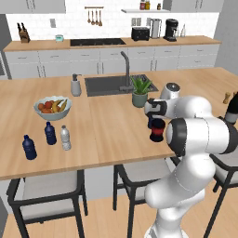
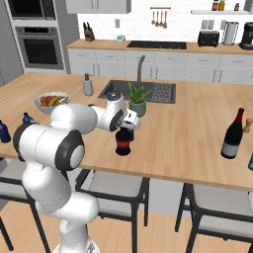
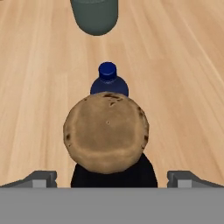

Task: Move the plastic bottles in the middle to the plastics group, and the glass bottles in the middle to the glass group.

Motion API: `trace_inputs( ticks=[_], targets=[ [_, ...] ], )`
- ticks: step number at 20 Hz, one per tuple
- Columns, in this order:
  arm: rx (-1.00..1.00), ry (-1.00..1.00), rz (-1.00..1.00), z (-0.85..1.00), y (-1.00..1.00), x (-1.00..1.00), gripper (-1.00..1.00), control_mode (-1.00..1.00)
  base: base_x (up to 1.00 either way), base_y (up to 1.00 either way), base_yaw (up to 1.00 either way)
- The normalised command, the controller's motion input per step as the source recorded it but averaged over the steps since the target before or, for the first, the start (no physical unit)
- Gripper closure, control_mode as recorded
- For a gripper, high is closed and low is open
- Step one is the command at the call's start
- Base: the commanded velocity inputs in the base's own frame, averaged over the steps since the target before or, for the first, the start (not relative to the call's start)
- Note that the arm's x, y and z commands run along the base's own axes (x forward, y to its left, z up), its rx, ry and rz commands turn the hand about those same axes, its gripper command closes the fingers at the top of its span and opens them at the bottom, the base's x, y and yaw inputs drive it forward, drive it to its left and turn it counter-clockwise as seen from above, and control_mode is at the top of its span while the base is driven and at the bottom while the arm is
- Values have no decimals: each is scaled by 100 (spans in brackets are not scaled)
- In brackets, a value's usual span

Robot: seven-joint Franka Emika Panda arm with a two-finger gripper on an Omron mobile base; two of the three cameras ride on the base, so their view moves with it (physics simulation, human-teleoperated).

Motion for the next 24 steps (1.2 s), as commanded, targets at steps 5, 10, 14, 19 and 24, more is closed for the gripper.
trace_inputs(
  ticks=[5,10,14,19,24],
  targets=[
    [0,0,0,0,0,0,100,-100,0,0,0],
    [0,0,0,0,0,0,100,-100,0,0,0],
    [0,-1,0,1,-9,-16,100,-100,0,0,0],
    [0,-9,0,30,-28,-43,100,-100,0,0,0],
    [0,-9,0,40,-61,-10,100,-100,0,0,0]
  ],
)
